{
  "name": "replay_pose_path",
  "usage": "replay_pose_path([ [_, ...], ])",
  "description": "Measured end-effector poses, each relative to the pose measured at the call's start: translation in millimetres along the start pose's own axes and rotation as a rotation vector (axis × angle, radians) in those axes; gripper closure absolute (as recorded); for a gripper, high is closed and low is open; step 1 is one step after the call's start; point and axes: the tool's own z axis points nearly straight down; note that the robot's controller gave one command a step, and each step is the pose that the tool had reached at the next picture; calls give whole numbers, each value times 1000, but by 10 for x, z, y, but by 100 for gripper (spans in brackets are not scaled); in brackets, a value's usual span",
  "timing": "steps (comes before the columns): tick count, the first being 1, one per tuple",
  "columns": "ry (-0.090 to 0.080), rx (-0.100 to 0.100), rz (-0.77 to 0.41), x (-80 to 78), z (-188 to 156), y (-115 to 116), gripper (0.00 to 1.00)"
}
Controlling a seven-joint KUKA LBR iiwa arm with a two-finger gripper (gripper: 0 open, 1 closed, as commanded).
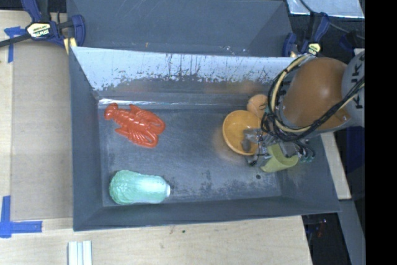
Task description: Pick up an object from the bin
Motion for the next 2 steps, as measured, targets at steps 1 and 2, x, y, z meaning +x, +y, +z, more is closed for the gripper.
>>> replay_pose_path([
  [1, 0, 0, 0, 0, 0, 0, 100],
  [2, 0, -27, -66, 66, -332, -291, 100],
])
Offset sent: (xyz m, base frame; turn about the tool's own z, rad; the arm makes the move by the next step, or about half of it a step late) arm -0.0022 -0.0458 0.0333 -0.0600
